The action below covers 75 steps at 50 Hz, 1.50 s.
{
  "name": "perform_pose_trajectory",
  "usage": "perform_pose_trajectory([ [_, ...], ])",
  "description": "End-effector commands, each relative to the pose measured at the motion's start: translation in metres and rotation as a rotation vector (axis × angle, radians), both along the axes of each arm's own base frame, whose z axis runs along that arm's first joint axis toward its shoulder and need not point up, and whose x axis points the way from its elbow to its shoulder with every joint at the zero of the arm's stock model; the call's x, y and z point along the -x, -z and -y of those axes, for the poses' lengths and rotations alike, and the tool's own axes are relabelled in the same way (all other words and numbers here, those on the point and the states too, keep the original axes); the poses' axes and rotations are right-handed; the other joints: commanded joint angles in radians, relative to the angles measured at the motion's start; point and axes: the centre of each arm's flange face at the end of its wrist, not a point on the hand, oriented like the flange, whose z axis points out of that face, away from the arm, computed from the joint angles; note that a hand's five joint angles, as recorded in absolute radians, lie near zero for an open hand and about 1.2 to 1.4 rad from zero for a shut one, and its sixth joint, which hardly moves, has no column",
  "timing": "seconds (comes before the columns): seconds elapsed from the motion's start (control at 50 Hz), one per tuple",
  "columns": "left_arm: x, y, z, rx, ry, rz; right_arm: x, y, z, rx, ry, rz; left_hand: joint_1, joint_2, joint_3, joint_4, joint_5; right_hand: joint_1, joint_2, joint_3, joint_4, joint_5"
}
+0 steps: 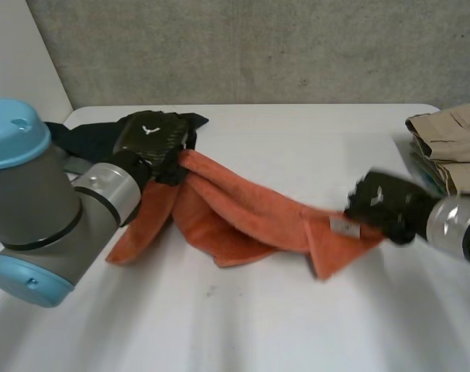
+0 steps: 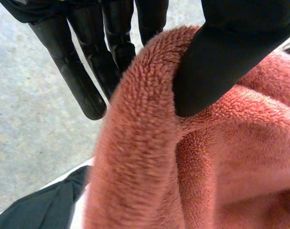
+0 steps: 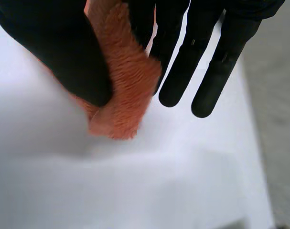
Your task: Fold the laundry.
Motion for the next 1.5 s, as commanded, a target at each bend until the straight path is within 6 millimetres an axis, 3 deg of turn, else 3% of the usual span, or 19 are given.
perform_pose_trajectory([
  [0.02,0.005,-0.004,-0.004,0.017,0.018,0.002,0.001,0.007,-0.020,-0.017,-0.124,-0.094,0.240,0.203,0.204,0.200,0.269,-0.773,-0.786,-0.808,-0.812,-0.810],
  [0.08,0.006,-0.003,-0.007,0.013,0.024,0.006,-0.004,-0.010,0.002,0.066,-0.049,-0.001,0.240,0.203,0.204,0.200,0.269,-0.773,-0.786,-0.808,-0.812,-0.810],
  [0.18,0.011,-0.010,-0.025,0.013,0.063,0.006,-0.009,-0.065,0.041,0.049,0.165,0.362,0.240,0.203,0.204,0.200,0.269,-0.773,-0.786,-0.808,-0.812,-0.810],
  [0.26,0.008,-0.018,-0.044,-0.004,0.086,0.021,-0.013,-0.079,0.062,-0.055,0.243,0.566,0.240,0.203,0.204,0.200,0.269,-0.773,-0.786,-0.808,-0.812,-0.810],
  [0.34,0.003,-0.030,-0.055,0.016,0.092,0.009,-0.026,-0.062,0.080,-0.121,0.236,0.591,0.240,0.203,0.204,0.200,0.269,-0.773,-0.786,-0.808,-0.812,-0.810],
  [0.42,0.000,-0.034,-0.063,0.025,0.098,0.005,-0.063,-0.041,0.070,-0.215,0.159,0.569,0.240,0.203,0.204,0.200,0.269,-0.773,-0.786,-0.808,-0.812,-0.810],
  [0.58,-0.002,-0.030,-0.068,0.029,0.104,0.036,-0.108,0.041,0.055,-0.420,0.111,0.465,0.240,0.203,0.204,0.200,0.269,-0.773,-0.786,-0.808,-0.812,-0.810],
  [0.6,-0.002,-0.029,-0.068,0.030,0.104,0.042,-0.111,0.048,0.055,-0.426,0.107,0.458,0.240,0.203,0.204,0.200,0.269,-0.655,-0.669,-0.691,-0.694,-0.693],
  [0.68,-0.001,-0.022,-0.067,0.037,0.111,0.077,-0.118,0.051,0.072,-0.327,0.131,0.471,0.240,0.203,0.204,0.200,0.269,0.445,0.431,0.409,0.406,0.407],
  [0.76,0.001,-0.021,-0.056,0.080,0.102,0.111,-0.119,0.026,0.094,-0.139,0.205,0.532,0.240,0.203,0.204,0.200,0.269,0.449,0.436,0.413,0.410,0.412],
  [0.84,0.007,-0.036,-0.025,0.214,0.063,0.122,-0.116,-0.036,0.106,0.090,0.213,0.679,0.240,0.203,0.204,0.200,0.269,0.449,0.436,0.413,0.410,0.412],
  [0.94,0.016,-0.099,0.026,0.533,-0.028,0.053,-0.104,-0.127,0.107,0.415,0.220,0.956,0.240,0.203,0.204,0.200,0.269,0.449,0.436,0.413,0.410,0.412],
  [1.02,0.022,-0.144,0.046,0.731,-0.075,-0.048,-0.091,-0.177,0.090,0.574,0.208,1.097,0.240,0.203,0.204,0.200,0.269,0.449,0.436,0.413,0.410,0.412],
  [1.1,0.025,-0.161,0.047,0.808,-0.080,-0.090,-0.086,-0.186,0.074,0.583,0.184,1.102,0.240,0.203,0.204,0.200,0.269,0.449,0.436,0.413,0.410,0.412],
  [1.2,0.028,-0.133,0.045,0.717,-0.062,-0.048,-0.082,-0.150,0.070,0.483,0.217,1.033,0.240,0.203,0.204,0.200,0.269,0.449,0.436,0.413,0.410,0.412],
  [1.28,0.026,-0.067,0.027,0.523,-0.010,0.059,-0.072,-0.106,0.049,0.340,0.266,0.913,0.240,0.203,0.204,0.200,0.269,0.449,0.436,0.413,0.410,0.412],
  [1.34,0.024,-0.041,0.009,0.445,0.022,0.103,-0.068,-0.079,0.036,0.241,0.289,0.840,0.240,0.203,0.204,0.200,0.269,0.449,0.436,0.413,0.410,0.412],
  [1.42,0.015,0.007,-0.017,0.311,0.067,0.183,-0.058,-0.015,0.008,0.029,0.309,0.679,0.240,0.203,0.204,0.200,0.269,0.449,0.436,0.413,0.410,0.412],
  [1.5,0.004,0.060,-0.037,0.160,0.097,0.266,-0.047,0.019,-0.007,-0.069,0.310,0.605,0.240,0.203,0.204,0.200,0.269,0.449,0.436,0.413,0.410,0.412],
])
